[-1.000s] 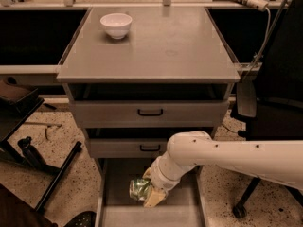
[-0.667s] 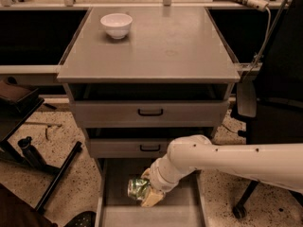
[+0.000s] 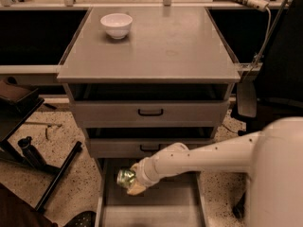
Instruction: Place green can into bottom drawer
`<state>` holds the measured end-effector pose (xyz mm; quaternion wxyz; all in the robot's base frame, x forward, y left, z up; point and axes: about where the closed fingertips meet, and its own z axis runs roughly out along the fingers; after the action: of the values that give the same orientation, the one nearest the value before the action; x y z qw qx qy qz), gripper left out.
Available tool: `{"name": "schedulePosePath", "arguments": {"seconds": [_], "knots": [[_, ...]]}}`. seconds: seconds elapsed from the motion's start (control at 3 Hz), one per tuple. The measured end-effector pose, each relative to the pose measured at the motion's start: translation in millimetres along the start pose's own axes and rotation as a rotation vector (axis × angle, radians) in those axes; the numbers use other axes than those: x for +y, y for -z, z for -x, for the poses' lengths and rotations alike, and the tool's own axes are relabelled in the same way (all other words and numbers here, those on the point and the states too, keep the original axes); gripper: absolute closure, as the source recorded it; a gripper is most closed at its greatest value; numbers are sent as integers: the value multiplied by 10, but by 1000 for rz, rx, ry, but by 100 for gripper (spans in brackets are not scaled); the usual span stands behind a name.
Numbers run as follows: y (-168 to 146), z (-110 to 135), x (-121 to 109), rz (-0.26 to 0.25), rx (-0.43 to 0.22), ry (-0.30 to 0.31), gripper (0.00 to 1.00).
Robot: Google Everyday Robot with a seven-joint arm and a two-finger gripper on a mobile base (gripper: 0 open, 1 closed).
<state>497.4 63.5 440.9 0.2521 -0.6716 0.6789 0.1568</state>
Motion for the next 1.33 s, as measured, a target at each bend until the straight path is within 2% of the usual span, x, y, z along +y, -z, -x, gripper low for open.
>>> {"name": "schedulePosePath", "arguments": {"seconds": [0.33,0.67,1.0,1.33], "knots": [[-457,-12,-522,-97,-6,-54,100],[-898,-95,-922,-168,-18,-142,100],[-1297,-333,-1050,-183,14,-238,100],[-1564,-648,-1001,-164,60,-345,100]]}}
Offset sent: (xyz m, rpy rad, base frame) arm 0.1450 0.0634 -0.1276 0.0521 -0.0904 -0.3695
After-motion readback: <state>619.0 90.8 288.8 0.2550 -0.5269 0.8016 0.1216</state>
